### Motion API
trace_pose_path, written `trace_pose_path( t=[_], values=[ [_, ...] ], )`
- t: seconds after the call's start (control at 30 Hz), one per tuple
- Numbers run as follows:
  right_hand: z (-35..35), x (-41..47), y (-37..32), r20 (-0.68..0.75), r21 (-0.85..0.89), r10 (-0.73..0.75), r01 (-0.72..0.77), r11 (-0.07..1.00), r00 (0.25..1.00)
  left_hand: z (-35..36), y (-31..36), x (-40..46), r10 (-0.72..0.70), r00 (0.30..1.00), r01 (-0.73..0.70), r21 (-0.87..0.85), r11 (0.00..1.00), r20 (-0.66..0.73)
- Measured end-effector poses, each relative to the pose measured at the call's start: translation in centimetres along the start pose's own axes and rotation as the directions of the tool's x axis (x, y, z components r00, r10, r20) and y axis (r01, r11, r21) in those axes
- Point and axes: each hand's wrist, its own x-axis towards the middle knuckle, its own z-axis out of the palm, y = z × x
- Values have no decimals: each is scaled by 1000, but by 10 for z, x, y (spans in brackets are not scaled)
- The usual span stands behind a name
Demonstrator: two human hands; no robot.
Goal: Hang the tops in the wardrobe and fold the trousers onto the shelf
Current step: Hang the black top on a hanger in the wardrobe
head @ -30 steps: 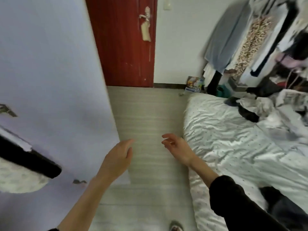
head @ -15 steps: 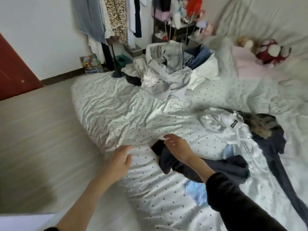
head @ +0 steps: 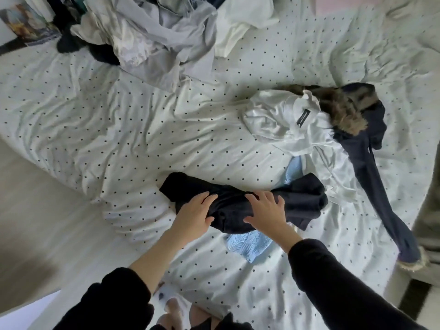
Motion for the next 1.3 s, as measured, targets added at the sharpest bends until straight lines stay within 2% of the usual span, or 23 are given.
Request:
trace_pose_path(
  t=[0.07, 0.13, 0.2, 0.27, 0.33, 0.4, 0.47, 0.5, 0.57, 0.63, 0.67, 0.73, 0.8, 0.83, 0.87, 0.9, 0.97, 1.0, 1.13, 1.23, 1.3],
  values=[
    [7, 7, 4, -60, -9, 10, -10, 1000, 998, 14, -1, 10, -48, 999, 46, 83, 995, 14],
    [5, 16, 8, -165, 51, 13, -4, 999, 986, 18, -1, 19, -18, 993, 35, 141, 989, -120],
    [-4, 23, 13, -238, 130, 3, 29, 991, 971, 15, -5, 28, 43, 948, 7, 154, 988, -316],
    [-17, 29, 17, -348, 229, 1, 84, 970, 937, -6, -4, 35, 13, 912, -4, 23, 1000, -409],
    [-36, 36, 16, -496, 343, 54, 139, 929, 867, -36, -4, 43, -54, 868, -23, -147, 989, -494],
    [-57, 45, 10, -643, 404, 141, 177, 898, 753, -62, -6, 50, -77, 782, -46, -180, 983, -618],
    [-73, 51, 2, -707, 443, 220, 179, 878, 672, -80, -9, 57, -106, 714, -34, -186, 982, -692],
    [-77, 52, -2, -705, 453, 228, 179, 874, 672, -83, -11, 58, -137, 715, -7, -202, 979, -686],
    [-71, 50, -8, -671, 426, 173, 185, 886, 721, -78, -17, 56, -168, 742, 37, -210, 977, -649],
    [-46, 43, -11, -605, 376, 119, 150, 914, 787, -53, -22, 44, -100, 805, -9, -180, 984, -584],
    [-31, 38, -11, -570, 354, 122, 109, 929, 812, -37, -22, 35, -49, 863, -47, -177, 983, -503],
    [-1, 27, -7, -493, 313, 126, 40, 949, 861, -4, -19, 17, 27, 979, -62, -171, 983, -201],
    [22, 13, -4, -295, 260, 57, 23, 965, 954, 24, -15, 8, 30, 994, -30, -2, 1000, 103],
    [31, 7, -3, -187, 245, 25, 22, 969, 982, 32, -15, 8, 21, 988, -32, 68, 997, 154],
    [40, 2, -2, -119, 249, 15, 15, 968, 993, 39, -15, 8, 22, 990, -35, 91, 995, 142],
    [44, 0, -3, -101, 273, 21, 7, 962, 995, 40, -14, 11, 47, 998, -50, 74, 996, 44],
    [42, -2, -8, -114, 324, 54, -14, 946, 992, 36, -14, 21, 69, 987, -73, -19, 997, -148],
    [38, -2, -13, -128, 327, 58, -12, 945, 990, 30, -13, 25, 66, 977, -86, -92, 992, -202],
    [17, -1, -29, -135, 320, -85, 124, 939, 987, -8, -14, 26, -50, 983, -24, -390, 921, -179],
    [-4, 5, -43, -290, 302, -152, 241, 922, 945, -45, -24, 8, -115, 935, -57, -463, 885, -334],
    [-31, 10, -62, -438, 320, -171, 330, 888, 883, -71, -38, -10, -128, 915, -81, -485, 870, -383]
  ],
)
